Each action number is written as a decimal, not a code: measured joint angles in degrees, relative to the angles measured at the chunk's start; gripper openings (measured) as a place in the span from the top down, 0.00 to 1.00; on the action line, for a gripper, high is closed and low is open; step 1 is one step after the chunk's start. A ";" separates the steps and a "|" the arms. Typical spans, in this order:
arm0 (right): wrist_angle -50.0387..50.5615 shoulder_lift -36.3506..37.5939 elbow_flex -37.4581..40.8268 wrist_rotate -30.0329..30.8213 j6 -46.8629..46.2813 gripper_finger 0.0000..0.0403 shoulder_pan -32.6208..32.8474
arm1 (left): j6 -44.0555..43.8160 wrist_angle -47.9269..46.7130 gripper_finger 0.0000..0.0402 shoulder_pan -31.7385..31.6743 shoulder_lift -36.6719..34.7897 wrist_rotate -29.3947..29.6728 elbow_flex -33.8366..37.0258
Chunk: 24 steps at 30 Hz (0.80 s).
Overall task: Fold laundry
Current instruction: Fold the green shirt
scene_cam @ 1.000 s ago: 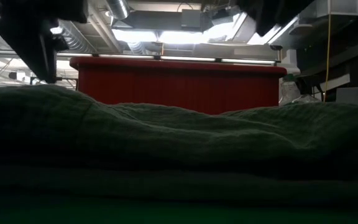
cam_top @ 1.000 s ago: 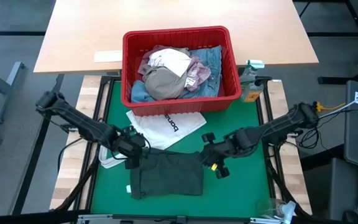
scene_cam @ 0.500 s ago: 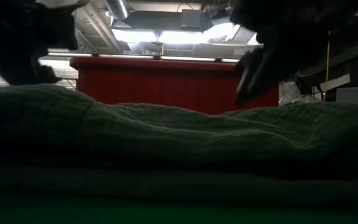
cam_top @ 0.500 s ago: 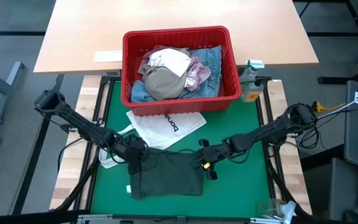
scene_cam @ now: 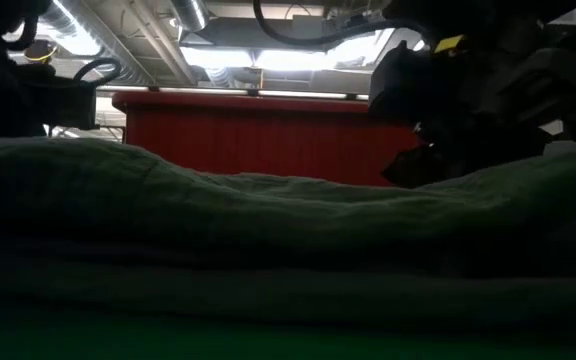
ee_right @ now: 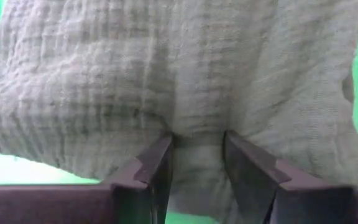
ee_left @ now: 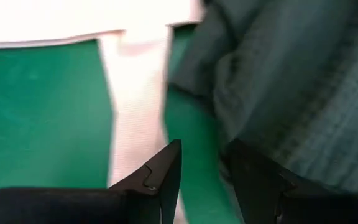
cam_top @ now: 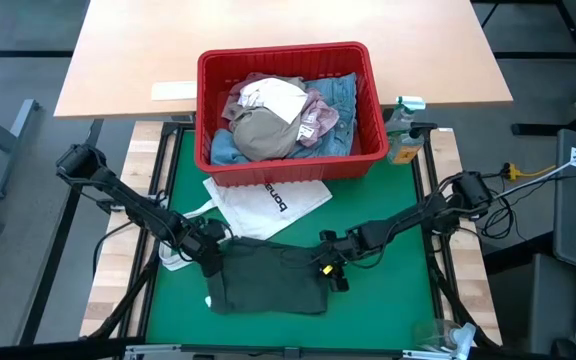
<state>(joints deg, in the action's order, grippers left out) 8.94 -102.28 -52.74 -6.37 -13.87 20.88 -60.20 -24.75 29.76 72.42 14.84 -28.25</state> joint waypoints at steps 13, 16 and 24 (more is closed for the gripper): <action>2.80 6.41 0.29 -1.03 0.13 0.63 0.09 | 1.61 -0.28 0.68 0.00 -0.17 5.22 -2.92; 2.31 9.07 0.29 -1.03 0.13 0.63 0.09 | 4.22 -0.24 0.68 0.00 -0.17 5.22 -4.78; 1.56 13.53 0.27 7.83 -2.03 0.63 0.11 | 6.81 0.13 0.68 0.00 -0.17 5.28 -8.30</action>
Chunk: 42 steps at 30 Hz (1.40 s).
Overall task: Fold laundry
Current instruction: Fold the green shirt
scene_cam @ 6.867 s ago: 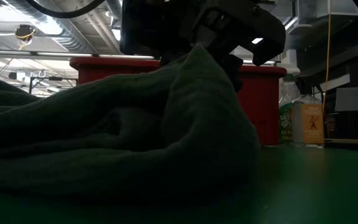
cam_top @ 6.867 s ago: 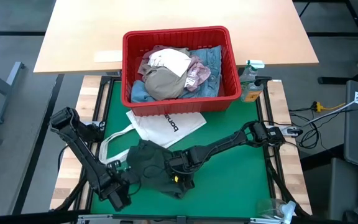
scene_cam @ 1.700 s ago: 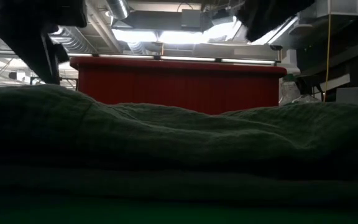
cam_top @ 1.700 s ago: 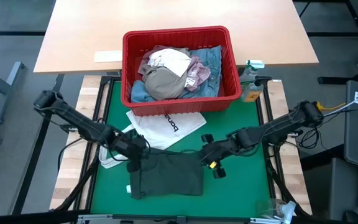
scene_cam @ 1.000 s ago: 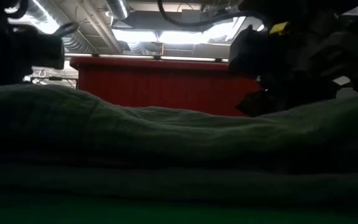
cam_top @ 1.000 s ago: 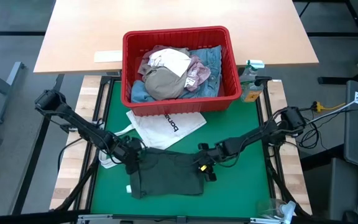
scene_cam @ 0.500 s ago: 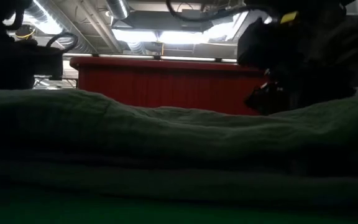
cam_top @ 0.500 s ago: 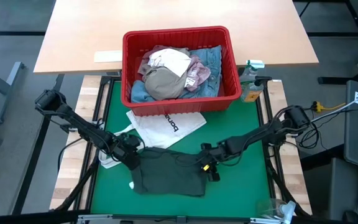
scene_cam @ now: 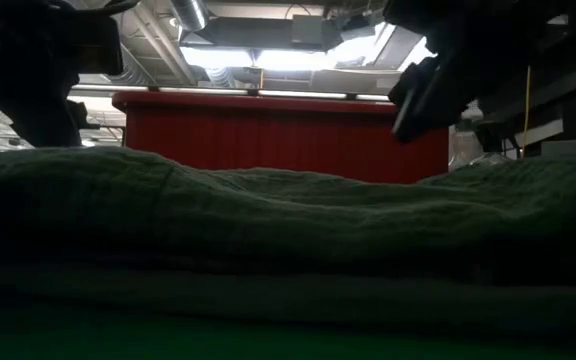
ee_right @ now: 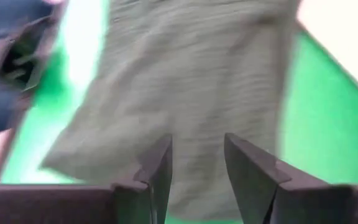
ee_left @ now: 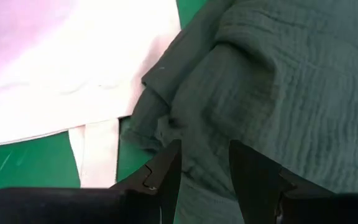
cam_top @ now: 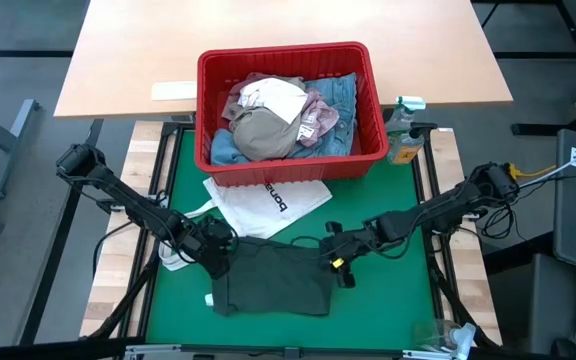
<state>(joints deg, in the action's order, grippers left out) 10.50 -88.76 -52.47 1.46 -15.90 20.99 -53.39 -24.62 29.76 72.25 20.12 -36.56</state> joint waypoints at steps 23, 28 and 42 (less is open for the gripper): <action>-0.26 -5.92 -0.15 -6.09 -5.28 0.63 -7.15 | -0.04 -0.37 0.68 0.02 0.00 -1.22 -0.02; 0.34 -8.31 -0.11 -7.02 -5.27 0.63 -7.15 | -0.04 -1.07 0.68 0.00 0.00 -1.27 0.00; 0.07 -8.71 -0.09 -13.12 -4.82 0.95 -7.15 | -4.89 -1.40 0.68 0.00 0.63 -1.62 0.00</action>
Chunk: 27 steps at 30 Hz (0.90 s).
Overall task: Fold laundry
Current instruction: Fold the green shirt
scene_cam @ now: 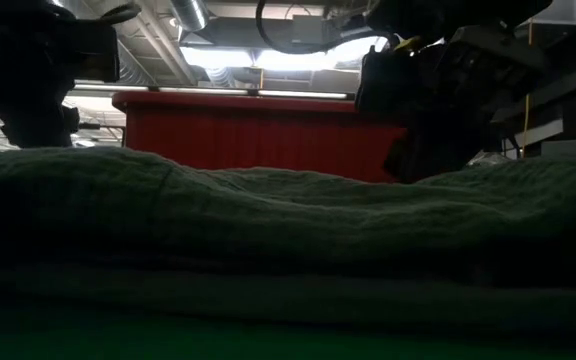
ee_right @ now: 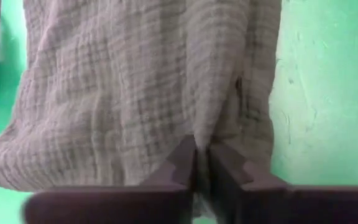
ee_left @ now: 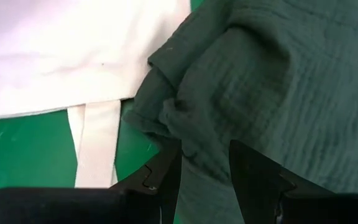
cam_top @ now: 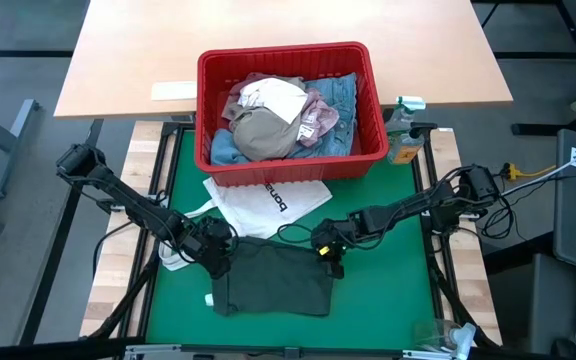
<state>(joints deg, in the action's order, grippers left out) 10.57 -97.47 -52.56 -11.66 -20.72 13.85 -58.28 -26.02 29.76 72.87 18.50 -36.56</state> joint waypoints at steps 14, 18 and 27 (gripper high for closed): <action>-0.13 0.46 0.00 -1.49 1.22 0.99 0.00 | 0.81 -0.09 0.70 -0.79 6.43 -3.03 0.04; -0.09 1.48 0.00 -2.13 1.69 0.97 0.00 | 2.09 -0.01 0.84 -1.63 6.24 -3.01 0.04; 0.43 7.06 0.02 -2.64 1.74 0.98 0.00 | 7.53 -1.18 0.99 -3.60 2.88 -3.04 -2.74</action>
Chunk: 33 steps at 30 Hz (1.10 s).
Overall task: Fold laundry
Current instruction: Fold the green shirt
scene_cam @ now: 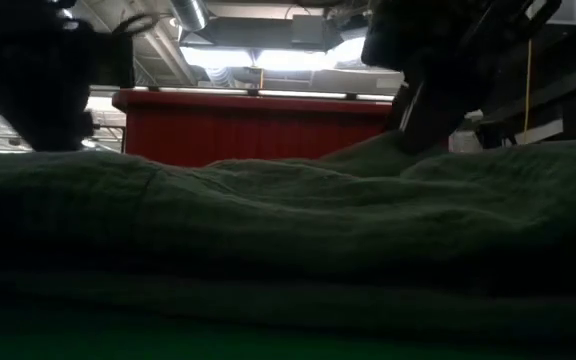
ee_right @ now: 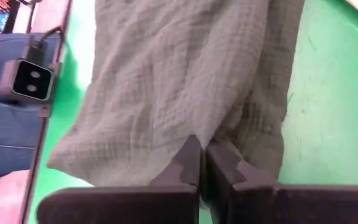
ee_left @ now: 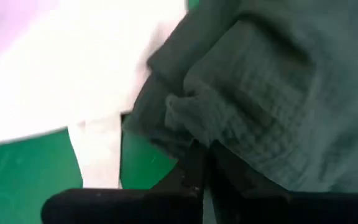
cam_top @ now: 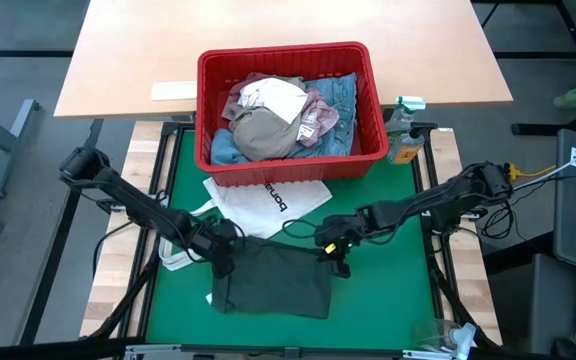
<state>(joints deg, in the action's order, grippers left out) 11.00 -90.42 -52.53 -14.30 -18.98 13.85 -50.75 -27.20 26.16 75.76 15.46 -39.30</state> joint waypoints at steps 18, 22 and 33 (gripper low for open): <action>18.75 0.58 -0.02 3.82 -0.04 0.98 0.00 | 4.95 -6.47 1.00 -10.13 -2.52 4.37 -2.96; 19.24 -0.85 -0.02 4.08 -0.03 0.98 0.00 | 4.96 -6.40 0.99 -12.14 -2.52 4.77 -2.96; 19.70 -1.22 -0.02 5.56 -0.02 0.97 0.00 | 9.34 -6.46 0.87 -13.80 -2.50 5.27 -2.92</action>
<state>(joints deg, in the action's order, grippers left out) 30.71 -91.64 -52.56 -8.74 -19.00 13.85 -41.41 -33.66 12.36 73.25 20.73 -42.22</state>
